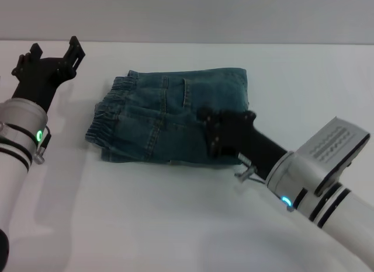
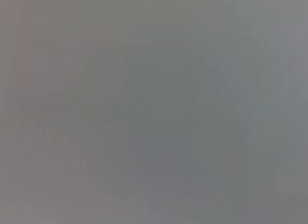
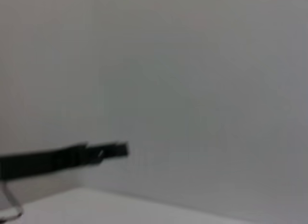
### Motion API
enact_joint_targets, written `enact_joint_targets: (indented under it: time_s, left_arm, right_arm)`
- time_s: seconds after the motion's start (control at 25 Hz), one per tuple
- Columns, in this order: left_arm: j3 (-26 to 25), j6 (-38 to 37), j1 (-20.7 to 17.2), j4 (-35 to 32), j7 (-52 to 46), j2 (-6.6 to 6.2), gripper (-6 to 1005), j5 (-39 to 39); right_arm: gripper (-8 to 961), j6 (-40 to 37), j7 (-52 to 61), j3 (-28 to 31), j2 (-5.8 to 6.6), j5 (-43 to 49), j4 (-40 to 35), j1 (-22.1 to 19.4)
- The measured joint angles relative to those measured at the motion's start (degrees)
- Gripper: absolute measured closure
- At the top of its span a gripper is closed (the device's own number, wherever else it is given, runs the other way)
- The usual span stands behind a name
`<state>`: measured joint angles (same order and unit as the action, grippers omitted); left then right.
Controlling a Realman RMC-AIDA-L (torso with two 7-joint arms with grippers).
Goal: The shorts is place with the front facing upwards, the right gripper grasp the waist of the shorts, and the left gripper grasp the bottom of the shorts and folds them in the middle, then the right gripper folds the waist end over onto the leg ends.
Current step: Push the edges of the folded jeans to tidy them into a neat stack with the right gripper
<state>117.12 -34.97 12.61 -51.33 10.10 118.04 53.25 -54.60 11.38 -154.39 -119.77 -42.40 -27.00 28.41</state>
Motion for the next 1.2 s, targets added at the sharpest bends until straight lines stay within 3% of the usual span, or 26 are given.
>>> enact_joint_targets:
  time_s: [0.2,1.2]
  left_arm:
    - [2.43,-4.88,-0.22,2.41,-2.35,-0.09,166,-0.59]
    - [3.59,-5.17,-1.22,3.52,-3.86,-0.10,165,-1.19]
  right_arm:
    - [953,2.74,0.28,-1.96,-0.02,2.91,-0.16,-0.17]
    - [926,5.54,12.71,0.45,0.46,2.54,9.30,1.53]
